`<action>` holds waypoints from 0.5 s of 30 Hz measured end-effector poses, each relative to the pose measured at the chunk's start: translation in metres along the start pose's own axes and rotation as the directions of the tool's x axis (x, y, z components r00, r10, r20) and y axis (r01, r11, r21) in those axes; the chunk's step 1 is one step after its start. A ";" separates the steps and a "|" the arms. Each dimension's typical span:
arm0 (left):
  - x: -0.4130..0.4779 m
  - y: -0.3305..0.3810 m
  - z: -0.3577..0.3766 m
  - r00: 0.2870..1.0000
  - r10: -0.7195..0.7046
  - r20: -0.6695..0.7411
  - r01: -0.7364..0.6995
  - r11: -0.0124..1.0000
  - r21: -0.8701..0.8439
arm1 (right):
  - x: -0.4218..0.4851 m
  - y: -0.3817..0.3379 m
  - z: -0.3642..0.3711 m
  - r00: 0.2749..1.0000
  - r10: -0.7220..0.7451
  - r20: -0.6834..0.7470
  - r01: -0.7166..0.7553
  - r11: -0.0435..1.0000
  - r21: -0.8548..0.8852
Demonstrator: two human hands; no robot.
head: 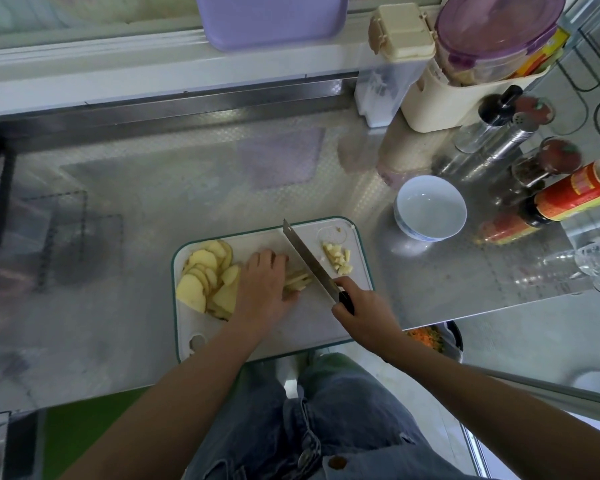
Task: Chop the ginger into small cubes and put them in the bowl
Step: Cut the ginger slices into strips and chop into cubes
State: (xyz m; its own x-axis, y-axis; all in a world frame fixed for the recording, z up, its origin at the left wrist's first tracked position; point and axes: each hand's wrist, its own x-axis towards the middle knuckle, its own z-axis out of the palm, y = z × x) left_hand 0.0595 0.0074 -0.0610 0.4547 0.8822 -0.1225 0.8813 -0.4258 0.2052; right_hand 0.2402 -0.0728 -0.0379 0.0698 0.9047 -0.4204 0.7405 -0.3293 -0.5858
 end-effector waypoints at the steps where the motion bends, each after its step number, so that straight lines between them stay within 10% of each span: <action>1: -0.001 0.000 0.000 1.000 -0.013 -0.001 0.013 1.000 -0.004 | 0.001 0.000 0.000 1.000 0.004 -0.012 -0.004 1.000 -0.021; 15: -0.011 0.002 0.003 1.000 -0.031 0.000 0.031 0.992 -0.120 | 0.000 -0.019 -0.019 0.994 -0.067 -0.081 0.054 0.986 -0.155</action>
State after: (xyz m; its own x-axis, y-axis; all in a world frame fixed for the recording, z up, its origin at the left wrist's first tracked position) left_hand 0.0565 -0.0034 -0.0618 0.4269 0.8951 -0.1287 0.8731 -0.3709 0.3164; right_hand 0.2384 -0.0616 -0.0134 0.0735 0.9437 -0.3226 0.8378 -0.2339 -0.4933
